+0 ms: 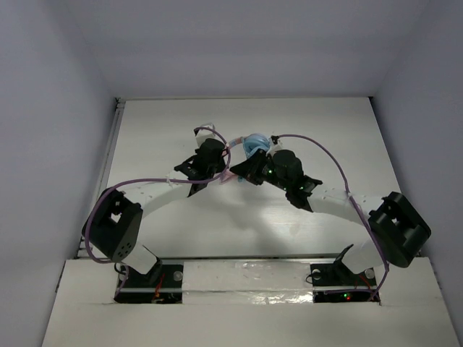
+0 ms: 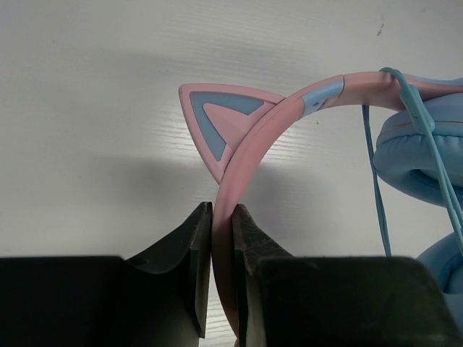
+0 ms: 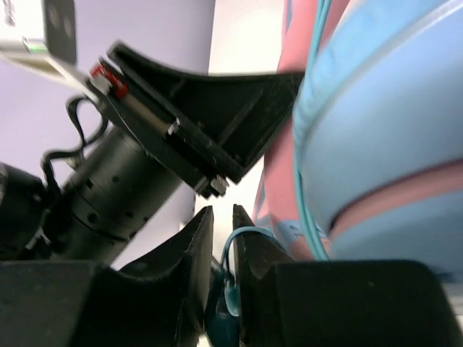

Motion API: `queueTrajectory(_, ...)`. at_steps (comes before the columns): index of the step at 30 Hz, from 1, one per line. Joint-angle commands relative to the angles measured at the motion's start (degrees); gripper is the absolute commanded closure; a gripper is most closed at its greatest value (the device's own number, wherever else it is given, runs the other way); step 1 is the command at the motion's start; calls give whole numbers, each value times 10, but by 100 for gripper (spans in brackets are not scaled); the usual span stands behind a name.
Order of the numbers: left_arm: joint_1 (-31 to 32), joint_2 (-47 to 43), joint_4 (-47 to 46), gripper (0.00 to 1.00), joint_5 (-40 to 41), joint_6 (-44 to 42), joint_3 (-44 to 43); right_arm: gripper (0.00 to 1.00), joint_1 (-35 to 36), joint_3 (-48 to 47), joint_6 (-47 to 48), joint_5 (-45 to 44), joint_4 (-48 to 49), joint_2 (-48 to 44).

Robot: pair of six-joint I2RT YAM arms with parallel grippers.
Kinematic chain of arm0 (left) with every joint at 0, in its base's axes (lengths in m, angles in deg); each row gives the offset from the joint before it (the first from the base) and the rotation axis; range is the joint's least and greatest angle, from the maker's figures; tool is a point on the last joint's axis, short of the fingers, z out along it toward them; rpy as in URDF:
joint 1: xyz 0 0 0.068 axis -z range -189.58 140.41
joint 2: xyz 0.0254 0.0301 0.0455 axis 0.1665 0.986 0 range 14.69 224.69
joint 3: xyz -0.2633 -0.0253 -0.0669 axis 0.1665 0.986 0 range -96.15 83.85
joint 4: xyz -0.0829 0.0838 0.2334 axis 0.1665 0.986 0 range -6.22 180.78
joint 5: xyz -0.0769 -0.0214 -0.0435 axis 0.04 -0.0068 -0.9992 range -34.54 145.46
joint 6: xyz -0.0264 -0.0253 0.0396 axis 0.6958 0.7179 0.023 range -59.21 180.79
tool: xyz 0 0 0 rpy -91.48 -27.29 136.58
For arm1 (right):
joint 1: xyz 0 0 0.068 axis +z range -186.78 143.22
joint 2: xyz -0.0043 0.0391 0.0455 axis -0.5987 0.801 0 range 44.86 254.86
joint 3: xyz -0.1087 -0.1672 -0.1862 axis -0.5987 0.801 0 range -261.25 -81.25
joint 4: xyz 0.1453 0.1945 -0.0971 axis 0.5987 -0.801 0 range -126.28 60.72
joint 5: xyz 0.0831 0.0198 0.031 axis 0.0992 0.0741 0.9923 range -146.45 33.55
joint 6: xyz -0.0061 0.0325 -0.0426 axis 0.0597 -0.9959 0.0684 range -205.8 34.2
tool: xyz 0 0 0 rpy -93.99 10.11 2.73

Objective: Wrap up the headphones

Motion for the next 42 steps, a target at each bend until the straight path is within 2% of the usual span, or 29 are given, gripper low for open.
queueTrajectory(1, 8, -11, -35, 100, -22, 20, -5, 76, 6, -27, -35, -95, 49, -34)
queueTrajectory(3, 8, -10, -31, 100, -30, 21, -8, 73, 6, -29, -32, -138, 27, -40)
queueTrajectory(5, 8, -4, -21, 100, -42, 20, -16, 64, 6, -34, -29, -160, 11, -43)
queueTrajectory(17, 8, 13, -13, 100, -67, 14, -25, 38, 6, -85, -40, -167, -19, -38)
queueTrajectory(24, 8, 2, -10, 100, -60, 15, -23, 38, 6, -75, -82, -124, -1, -41)
queueTrajectory(28, 8, -9, -10, 100, -82, 17, -34, 39, 11, -60, -73, -141, -43, -45)
queueTrajectory(30, 8, -6, -8, 100, -94, 20, -40, 34, 11, -104, -55, -157, -121, -34)
queueTrajectory(32, 8, 11, 13, 100, -86, 21, -62, 33, 11, -140, -48, -132, -161, -11)
queueTrajectory(33, 2, 15, 16, 100, -87, 21, -67, 33, 11, -157, -63, -89, -168, -5)
queueTrajectory(38, 2, -1, -8, 100, -70, 28, -54, 34, -25, -156, -130, 8, -182, -10)
queueTrajectory(42, 2, 13, -13, 100, -46, 26, -40, 35, -39, -172, -215, 66, -140, -33)
